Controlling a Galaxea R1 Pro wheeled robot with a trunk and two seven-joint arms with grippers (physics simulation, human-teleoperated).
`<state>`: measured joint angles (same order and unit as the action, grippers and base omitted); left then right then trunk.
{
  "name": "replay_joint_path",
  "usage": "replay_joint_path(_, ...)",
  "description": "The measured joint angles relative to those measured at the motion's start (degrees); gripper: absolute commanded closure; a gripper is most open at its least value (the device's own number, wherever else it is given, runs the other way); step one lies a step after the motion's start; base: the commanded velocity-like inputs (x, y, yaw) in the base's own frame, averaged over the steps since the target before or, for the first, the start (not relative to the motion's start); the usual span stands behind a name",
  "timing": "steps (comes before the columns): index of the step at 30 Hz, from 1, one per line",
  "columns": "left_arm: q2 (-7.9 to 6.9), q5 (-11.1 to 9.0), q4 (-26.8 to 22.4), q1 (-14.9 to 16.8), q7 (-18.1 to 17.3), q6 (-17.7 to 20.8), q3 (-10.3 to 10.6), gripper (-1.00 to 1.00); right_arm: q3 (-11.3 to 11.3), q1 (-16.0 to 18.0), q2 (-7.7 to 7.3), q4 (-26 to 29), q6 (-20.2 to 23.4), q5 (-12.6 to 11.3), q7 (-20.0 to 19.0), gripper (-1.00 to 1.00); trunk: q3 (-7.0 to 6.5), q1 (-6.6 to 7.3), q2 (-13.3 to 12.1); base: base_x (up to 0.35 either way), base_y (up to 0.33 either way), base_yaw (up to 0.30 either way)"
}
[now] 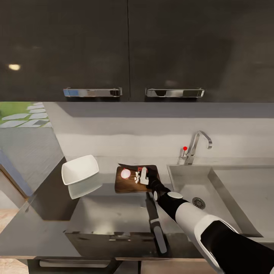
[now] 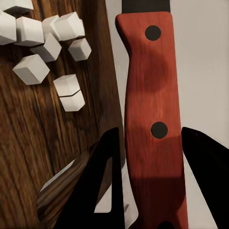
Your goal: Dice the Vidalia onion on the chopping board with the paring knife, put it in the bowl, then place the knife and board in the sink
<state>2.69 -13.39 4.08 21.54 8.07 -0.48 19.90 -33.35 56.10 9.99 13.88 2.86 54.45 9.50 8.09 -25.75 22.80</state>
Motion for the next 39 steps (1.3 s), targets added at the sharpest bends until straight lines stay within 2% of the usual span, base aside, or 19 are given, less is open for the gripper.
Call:
replay_joint_path(4, 0.0, 0.0, 0.0, 0.0, 0.0, 0.0, 0.0, -1.0, 0.0, 0.0, 0.0, -0.1, 0.0, 0.0, -0.1, 1.0, 0.0, 0.0, 0.0, 0.0, 0.0, 0.0)
replay_joint_path(8, 0.0, 0.0, 0.0, 0.0, 0.0, 0.0, 0.0, -1.0, 0.3, 0.0, 0.0, -0.1, 0.0, 0.2, -3.1, 1.0, -0.01, 0.0, 0.0, 0.0, 0.0, 0.0)
replay_joint_path(9, 0.0, 0.0, 0.0, 0.0, 0.0, 0.0, 0.0, -1.0, 0.0, 0.0, 0.0, -0.1, 0.1, 3.3, -4.7, 1.0, 0.0, 0.0, 0.0, 0.0, 0.0, 0.0)
replay_joint_path(10, 0.0, 0.0, 0.0, 0.0, 0.0, 0.0, 0.0, -1.0, 0.0, 0.0, 0.0, -0.1, 0.1, 3.5, -4.9, 1.0, 0.0, 0.0, 0.0, 0.0, 0.0, 0.0)
replay_joint_path(19, 0.0, 0.0, 0.0, 0.0, 0.0, 0.0, 0.0, -1.0, 0.1, 0.0, 0.0, 0.0, -0.2, 3.7, -4.8, 1.0, 0.0, 0.0, 0.0, 0.0, 0.0, 0.0)
replay_joint_path(24, -0.03, 0.0, 0.0, 0.0, 0.0, 0.0, 0.0, -1.0, 0.5, 0.0, -0.01, 1.0, -3.4, 3.0, -4.3, 1.0, 0.0, 0.0, 0.0, 0.0, 0.0, 0.0)
replay_joint_path(25, -0.04, 0.0, 0.0, 0.0, 0.0, 0.0, 0.0, -1.0, 1.6, 0.0, -0.01, 1.3, -4.6, 2.4, -4.3, 1.0, 0.0, 0.0, 0.0, 0.0, 0.0, 0.0)
replay_joint_path(27, -0.01, 0.0, 0.0, 0.0, 0.0, 0.0, 0.0, -1.0, 5.7, 0.0, -0.01, 2.7, -6.6, 0.0, -4.6, 1.0, 0.0, 0.0, 0.0, 0.0, 0.0, 0.0)
replay_joint_path(30, 0.0, 0.0, 0.0, 0.0, 0.0, 0.0, 0.0, -1.0, 14.7, 0.0, 0.01, 8.8, -7.8, -5.3, -7.0, 1.0, -0.01, 0.0, 0.0, 0.0, 0.0, 0.0)
replay_joint_path(31, 0.0, 0.0, 0.0, 0.0, 0.0, 0.0, 0.0, -1.0, 16.6, 0.0, 0.01, 10.4, -7.9, -6.5, -8.7, 1.0, 0.0, 0.0, 0.0, 0.0, 0.0, 0.0)
replay_joint_path(33, 0.03, 0.0, 0.0, 0.0, 0.0, 0.0, 0.0, -1.0, 23.3, 0.0, -2.78, 15.1, -7.7, -10.7, -16.4, 1.0, -0.01, 0.0, 0.0, 0.0, 0.0, 0.0)
replay_joint_path(34, 0.05, 0.0, 0.0, 0.0, -0.1, 0.0, 0.1, -1.0, 25.9, 0.0, -3.61, 16.3, -7.5, -12.4, -19.4, 1.0, 0.0, 0.0, 0.0, 0.0, 0.0, 0.0)
replay_joint_path(35, 0.07, 0.0, 0.0, 0.0, 0.0, 0.0, 0.1, -1.0, 29.7, 0.0, -4.53, 17.5, -6.9, -14.1, -22.9, 1.0, 0.0, 0.0, 0.0, 0.0, 0.0, 0.0)
replay_joint_path(37, 0.12, 0.0, 0.1, 0.0, -0.1, 0.0, 0.1, -1.0, 34.9, 0.0, -5.7, 18.3, -4.6, -15.4, -25.9, 1.0, 0.0, 0.0, 0.0, 0.0, 0.0, 0.0)
replay_joint_path(39, 0.31, 0.0, 0.1, 0.0, -0.1, 0.0, 0.1, -1.0, 38.5, 0.0, -6.55, 18.5, -0.7, -15.8, -26.8, 1.0, 0.0, 0.0, 0.0, 0.0, 0.0, 0.0)
